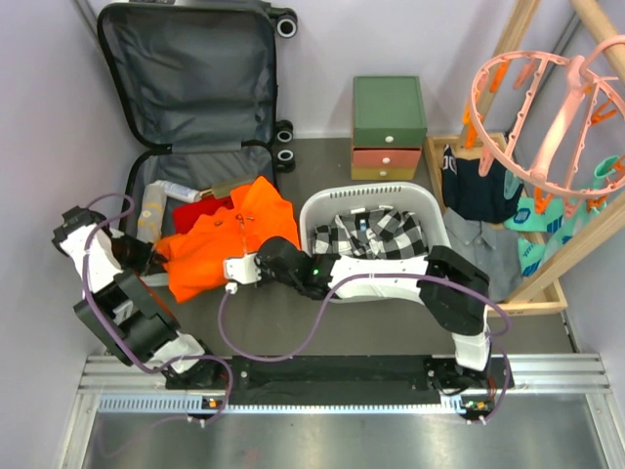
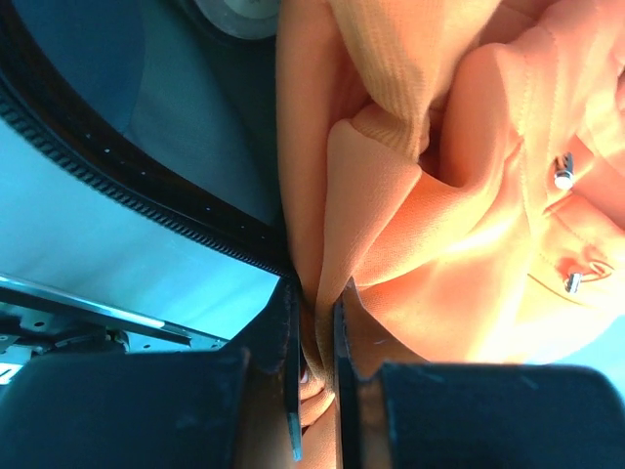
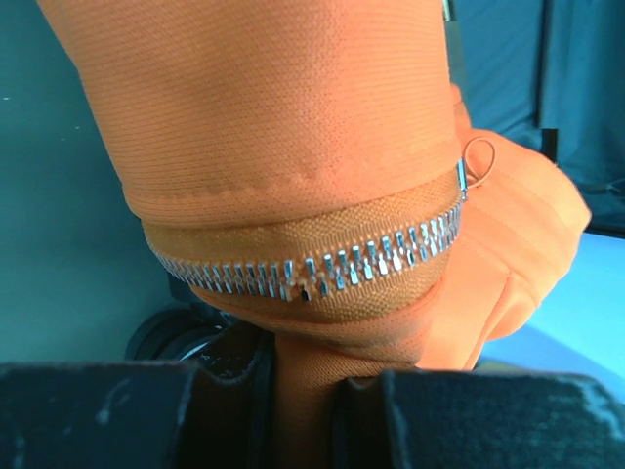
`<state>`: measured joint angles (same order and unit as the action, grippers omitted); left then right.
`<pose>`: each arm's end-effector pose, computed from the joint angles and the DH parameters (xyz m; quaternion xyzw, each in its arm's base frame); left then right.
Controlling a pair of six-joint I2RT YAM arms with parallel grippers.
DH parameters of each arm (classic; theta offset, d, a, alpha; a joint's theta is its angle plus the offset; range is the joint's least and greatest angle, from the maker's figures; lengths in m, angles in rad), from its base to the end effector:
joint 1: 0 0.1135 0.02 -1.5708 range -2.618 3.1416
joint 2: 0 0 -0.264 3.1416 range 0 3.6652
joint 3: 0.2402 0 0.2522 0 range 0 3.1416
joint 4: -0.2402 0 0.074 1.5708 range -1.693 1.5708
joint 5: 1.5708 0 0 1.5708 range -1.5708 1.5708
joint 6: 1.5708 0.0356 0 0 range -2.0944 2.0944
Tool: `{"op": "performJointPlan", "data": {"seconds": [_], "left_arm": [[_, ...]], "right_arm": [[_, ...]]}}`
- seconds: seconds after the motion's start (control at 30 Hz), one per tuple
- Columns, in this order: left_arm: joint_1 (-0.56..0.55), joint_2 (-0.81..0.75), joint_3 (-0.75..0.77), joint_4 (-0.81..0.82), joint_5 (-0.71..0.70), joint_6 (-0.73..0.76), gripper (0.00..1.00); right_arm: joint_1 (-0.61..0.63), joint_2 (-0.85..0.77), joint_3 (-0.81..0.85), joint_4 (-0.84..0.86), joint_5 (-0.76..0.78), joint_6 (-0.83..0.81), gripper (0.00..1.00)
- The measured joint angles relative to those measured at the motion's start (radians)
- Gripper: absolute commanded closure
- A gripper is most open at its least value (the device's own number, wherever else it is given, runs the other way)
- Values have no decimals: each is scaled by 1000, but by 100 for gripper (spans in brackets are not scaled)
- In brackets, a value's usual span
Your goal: Open, take out, and arrange the luggage
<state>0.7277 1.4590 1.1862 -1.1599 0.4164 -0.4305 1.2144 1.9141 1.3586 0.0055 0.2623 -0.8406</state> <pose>0.2017 0.1604 0.2621 -0.5222 0.8247 -0.1939 0.0973 0.1625 0.4101 0.2272 -0.7075 0.5019 -0.0221 0.4971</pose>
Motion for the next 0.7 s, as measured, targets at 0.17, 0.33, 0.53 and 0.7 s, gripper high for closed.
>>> {"op": "performJointPlan", "data": {"seconds": [0.17, 0.33, 0.53, 0.7], "left_arm": [[-3, 2, 15, -11, 4, 22, 100], [-2, 16, 15, -8, -4, 37, 100], [-1, 29, 14, -2, -14, 45, 100], [-1, 29, 14, -3, -13, 64, 100]], "right_arm": [[0, 0, 26, -50, -19, 42, 45], [-4, -12, 105, -116, -36, 86, 1], [-2, -63, 156, -356, -220, 153, 1], [-27, -108, 255, -558, -472, 190, 4]]}}
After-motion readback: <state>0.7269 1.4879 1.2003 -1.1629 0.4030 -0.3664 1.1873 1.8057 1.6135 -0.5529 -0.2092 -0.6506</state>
